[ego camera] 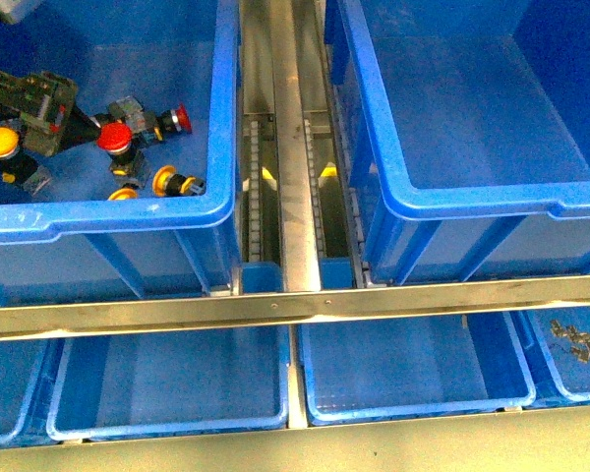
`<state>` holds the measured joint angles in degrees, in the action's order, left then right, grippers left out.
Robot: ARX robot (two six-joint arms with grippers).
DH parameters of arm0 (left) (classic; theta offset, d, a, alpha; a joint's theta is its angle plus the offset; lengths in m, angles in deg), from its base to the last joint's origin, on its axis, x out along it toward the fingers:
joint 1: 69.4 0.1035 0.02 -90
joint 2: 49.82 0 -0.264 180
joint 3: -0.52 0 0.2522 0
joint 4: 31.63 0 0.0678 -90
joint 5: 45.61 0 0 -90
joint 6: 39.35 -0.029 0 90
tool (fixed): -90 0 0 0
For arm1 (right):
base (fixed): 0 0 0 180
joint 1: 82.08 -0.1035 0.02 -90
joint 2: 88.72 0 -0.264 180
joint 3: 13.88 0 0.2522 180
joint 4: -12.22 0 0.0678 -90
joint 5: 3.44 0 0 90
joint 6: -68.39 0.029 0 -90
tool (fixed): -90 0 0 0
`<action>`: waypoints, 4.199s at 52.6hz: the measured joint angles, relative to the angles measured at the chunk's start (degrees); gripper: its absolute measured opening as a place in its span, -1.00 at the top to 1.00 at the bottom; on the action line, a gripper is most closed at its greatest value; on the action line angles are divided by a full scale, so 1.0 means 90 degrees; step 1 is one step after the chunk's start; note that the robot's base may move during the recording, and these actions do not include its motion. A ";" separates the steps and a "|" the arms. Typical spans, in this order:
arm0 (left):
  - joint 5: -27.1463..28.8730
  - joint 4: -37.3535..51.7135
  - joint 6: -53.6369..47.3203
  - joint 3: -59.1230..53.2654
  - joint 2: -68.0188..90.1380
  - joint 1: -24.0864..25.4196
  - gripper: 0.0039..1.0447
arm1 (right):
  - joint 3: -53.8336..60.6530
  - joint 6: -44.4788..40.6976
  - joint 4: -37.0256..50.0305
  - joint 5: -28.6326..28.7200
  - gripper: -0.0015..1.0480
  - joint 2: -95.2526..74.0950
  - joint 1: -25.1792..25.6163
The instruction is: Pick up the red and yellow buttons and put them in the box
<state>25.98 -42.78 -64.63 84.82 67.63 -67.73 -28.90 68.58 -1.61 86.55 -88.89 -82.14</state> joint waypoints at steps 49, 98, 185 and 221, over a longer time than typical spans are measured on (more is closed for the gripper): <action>-0.0148 -0.0170 0.0075 0.1620 0.1664 -0.0352 -0.85 | 0.0000 0.0000 0.0000 0.0000 -0.89 0.0000 0.0000; -0.0823 0.1117 0.2035 0.0202 0.0267 0.0146 0.35 | 0.0000 0.0000 0.0000 0.0000 -0.89 0.0000 0.0000; -0.1285 0.2552 1.0244 0.0396 -0.0321 -0.3300 0.35 | 0.0000 0.0000 0.0000 0.0000 -0.89 0.0000 0.0000; -0.1314 0.2463 1.0129 0.0432 -0.0342 -0.3300 0.35 | -0.2815 -0.6047 0.2572 0.2965 -0.89 -0.7677 -0.0736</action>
<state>14.15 -20.62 26.54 88.72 64.55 -97.43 -54.23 14.15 21.53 113.24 -157.98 -88.76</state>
